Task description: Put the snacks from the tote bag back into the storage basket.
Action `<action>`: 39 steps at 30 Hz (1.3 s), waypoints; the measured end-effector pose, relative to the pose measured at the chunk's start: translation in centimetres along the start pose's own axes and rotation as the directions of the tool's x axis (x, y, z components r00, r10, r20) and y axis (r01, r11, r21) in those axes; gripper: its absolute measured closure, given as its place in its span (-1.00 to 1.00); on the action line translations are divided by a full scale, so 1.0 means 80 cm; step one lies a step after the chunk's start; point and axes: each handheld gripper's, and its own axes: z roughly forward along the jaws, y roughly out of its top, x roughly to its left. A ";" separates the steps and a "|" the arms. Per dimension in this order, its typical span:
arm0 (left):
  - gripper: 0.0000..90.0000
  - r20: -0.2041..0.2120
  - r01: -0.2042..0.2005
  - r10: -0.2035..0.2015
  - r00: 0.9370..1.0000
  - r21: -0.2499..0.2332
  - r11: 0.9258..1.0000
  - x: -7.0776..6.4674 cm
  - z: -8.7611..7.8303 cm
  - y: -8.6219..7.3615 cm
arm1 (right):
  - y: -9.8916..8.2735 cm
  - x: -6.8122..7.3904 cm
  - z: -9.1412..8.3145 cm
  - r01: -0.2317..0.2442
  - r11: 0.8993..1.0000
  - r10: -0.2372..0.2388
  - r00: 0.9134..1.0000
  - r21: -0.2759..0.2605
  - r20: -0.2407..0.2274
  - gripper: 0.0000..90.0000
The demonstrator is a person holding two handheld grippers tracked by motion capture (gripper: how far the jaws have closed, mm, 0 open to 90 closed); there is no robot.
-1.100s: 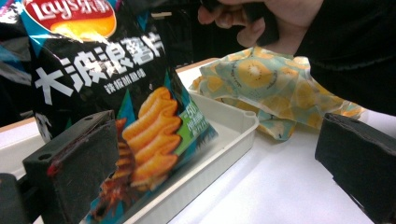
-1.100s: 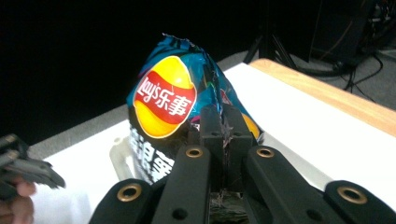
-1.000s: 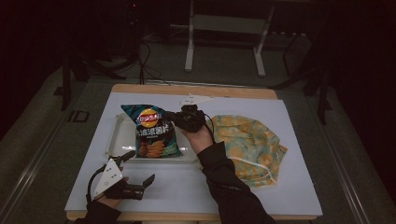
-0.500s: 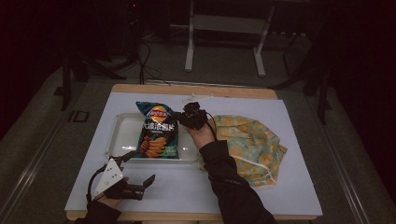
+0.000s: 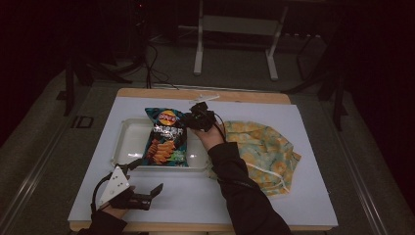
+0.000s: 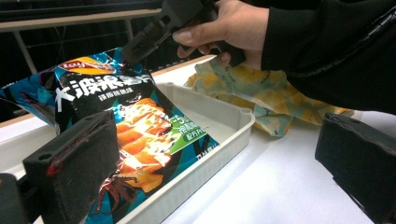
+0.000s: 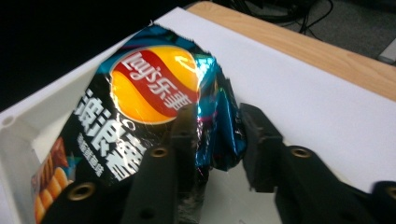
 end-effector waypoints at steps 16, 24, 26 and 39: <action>-1.00 -0.002 0.000 0.000 1.000 0.009 1.000 0.000 0.002 0.000 | 0.015 0.007 -0.032 0.035 0.999 -0.036 0.997 -0.014 -0.067 -0.43; -1.00 -0.005 0.000 0.000 1.000 0.012 1.000 0.000 0.002 0.000 | 0.012 0.009 -0.068 0.078 0.996 -0.082 0.991 -0.036 -0.103 -0.65; -1.00 -0.006 0.001 -0.001 1.000 0.012 1.000 0.000 0.002 0.000 | 0.009 0.009 -0.077 0.089 0.995 -0.092 0.991 -0.040 -0.101 -0.65; -1.00 -0.001 -0.001 0.001 1.000 0.013 1.000 -0.001 0.003 0.000 | -0.022 -0.010 -0.137 0.154 0.986 -0.156 0.987 -0.067 -0.038 -0.65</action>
